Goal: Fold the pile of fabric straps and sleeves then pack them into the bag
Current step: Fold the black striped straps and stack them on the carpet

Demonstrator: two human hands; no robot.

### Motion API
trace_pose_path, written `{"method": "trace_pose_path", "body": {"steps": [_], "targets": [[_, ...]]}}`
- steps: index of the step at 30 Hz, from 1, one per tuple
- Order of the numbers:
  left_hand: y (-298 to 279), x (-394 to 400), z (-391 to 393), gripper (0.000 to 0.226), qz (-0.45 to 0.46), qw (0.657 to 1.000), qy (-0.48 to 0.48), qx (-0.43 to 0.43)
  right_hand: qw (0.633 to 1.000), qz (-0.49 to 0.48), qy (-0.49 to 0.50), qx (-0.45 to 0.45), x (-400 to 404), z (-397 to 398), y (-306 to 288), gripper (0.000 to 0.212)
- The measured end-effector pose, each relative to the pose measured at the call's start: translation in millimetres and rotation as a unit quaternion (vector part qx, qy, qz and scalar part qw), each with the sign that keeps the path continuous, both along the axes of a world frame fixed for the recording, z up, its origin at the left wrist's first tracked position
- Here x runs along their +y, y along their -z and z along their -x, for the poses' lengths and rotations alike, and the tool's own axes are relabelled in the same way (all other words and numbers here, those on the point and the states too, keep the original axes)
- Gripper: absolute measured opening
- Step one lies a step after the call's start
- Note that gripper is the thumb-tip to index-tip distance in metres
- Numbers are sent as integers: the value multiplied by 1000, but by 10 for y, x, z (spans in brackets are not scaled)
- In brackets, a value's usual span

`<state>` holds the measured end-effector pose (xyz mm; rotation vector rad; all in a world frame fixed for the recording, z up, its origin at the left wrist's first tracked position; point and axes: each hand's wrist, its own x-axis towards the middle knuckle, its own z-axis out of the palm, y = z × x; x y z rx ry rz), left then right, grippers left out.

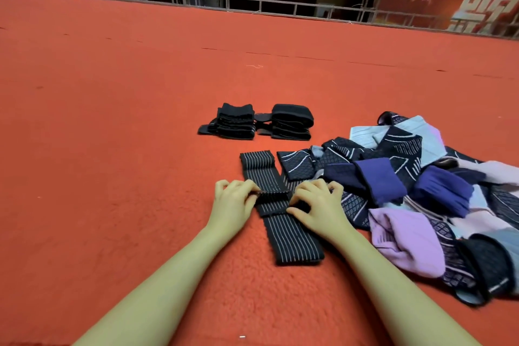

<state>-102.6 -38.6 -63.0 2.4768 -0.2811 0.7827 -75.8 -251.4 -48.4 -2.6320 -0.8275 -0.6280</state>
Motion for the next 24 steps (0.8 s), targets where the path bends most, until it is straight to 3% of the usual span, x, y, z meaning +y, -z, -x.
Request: {"method": "trace_pose_path", "body": {"steps": [6, 10, 16, 19, 24], "targets": [[-24, -42, 53, 24, -7, 998, 44, -43, 998, -65, 2, -9, -9, 16, 95, 28], [5, -67, 34, 25, -22, 995, 78, -50, 996, -79, 17, -46, 7, 6, 135, 27], [-30, -110, 17, 39, -128, 989, 77, 8, 994, -93, 42, -38, 19, -1, 131, 35], [-113, -136, -89, 35, -166, 982, 86, 0, 994, -92, 49, -21, 11, 13, 134, 39], [-232, -73, -148, 25, -68, 993, 51, 78, 997, -50, 60, -14, 13, 64, 135, 50]]}}
